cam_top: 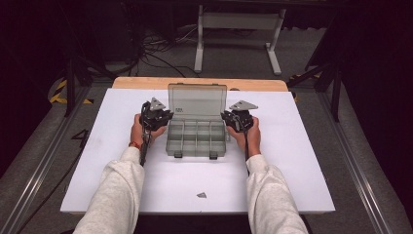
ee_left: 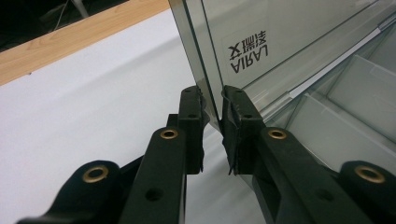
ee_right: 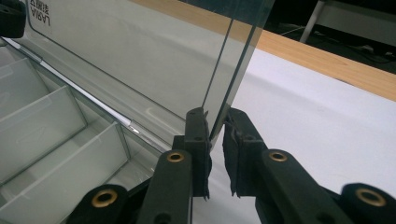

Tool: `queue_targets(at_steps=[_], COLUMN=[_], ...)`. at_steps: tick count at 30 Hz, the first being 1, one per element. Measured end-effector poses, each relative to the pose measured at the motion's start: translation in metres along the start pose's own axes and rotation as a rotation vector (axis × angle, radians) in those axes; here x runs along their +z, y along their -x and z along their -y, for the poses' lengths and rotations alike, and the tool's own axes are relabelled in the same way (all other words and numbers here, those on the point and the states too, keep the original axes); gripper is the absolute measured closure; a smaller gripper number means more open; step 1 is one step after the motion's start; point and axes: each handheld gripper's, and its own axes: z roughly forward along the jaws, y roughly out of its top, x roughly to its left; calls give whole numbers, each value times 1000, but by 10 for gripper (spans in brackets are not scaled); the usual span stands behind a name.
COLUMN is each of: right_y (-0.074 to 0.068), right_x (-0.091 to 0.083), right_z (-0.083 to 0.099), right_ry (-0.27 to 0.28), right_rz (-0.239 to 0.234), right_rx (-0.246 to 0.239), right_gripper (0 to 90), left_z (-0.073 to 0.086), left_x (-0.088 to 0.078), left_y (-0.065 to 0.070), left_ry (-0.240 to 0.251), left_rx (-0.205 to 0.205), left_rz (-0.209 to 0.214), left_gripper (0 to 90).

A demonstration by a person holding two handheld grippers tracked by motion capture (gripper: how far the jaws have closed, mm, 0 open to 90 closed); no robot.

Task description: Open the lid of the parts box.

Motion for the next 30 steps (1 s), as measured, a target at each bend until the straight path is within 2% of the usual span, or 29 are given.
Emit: queue_targets(at_steps=[11,22,30], right_y=[1,2,2], right_x=[2,2,0], right_z=[2,2,2], right_ry=[-7,-9,-18], right_rz=[-15,-7,-3], right_rx=[13,19,25], right_gripper=[788,761,748], left_z=[0,0,1], left_x=[-1,1,0], left_y=[2,3,3], left_ry=[-7,-5,-8], left_rx=[-4,3,4], left_rz=[-11,-38,-36], left_gripper=[783,744,743])
